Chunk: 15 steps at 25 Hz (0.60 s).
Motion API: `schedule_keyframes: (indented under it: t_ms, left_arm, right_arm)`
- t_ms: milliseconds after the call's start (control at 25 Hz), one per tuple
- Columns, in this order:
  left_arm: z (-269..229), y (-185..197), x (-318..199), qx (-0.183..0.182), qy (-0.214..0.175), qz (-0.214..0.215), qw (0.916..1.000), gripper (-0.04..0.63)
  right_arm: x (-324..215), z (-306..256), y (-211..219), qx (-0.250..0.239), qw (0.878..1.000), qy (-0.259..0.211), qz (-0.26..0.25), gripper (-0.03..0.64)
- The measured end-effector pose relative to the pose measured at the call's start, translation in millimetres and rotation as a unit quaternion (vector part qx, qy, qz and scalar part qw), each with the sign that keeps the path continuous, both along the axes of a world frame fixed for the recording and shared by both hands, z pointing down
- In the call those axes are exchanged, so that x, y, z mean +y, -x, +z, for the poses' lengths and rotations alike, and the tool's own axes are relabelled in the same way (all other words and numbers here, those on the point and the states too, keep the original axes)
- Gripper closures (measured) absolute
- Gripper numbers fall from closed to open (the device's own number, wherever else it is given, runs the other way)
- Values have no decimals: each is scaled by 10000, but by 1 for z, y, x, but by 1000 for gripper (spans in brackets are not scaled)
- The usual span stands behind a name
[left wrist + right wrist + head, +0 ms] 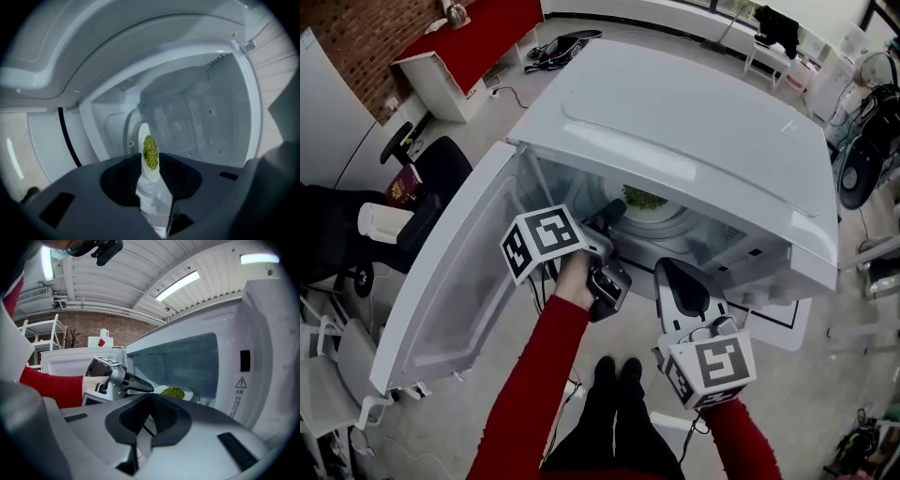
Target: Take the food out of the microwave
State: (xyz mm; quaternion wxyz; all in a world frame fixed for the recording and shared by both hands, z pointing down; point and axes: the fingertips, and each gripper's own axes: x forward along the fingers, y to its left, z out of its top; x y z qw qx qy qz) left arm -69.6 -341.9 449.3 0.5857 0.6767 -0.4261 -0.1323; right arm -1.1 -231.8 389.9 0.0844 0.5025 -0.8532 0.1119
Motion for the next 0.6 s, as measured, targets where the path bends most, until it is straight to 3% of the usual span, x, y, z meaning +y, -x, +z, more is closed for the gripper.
schedule_keyframes:
  t_ms: [240, 600]
  left_arm:
    - [4, 1, -6, -19, 701, -145, 9974, 480]
    - [8, 0, -13, -264, 1260, -368, 9910, 480]
  right_arm:
    - [-6, -6, 1, 29, 10000, -47, -12, 603]
    - [-8, -13, 8, 53, 9999, -69, -120, 603]
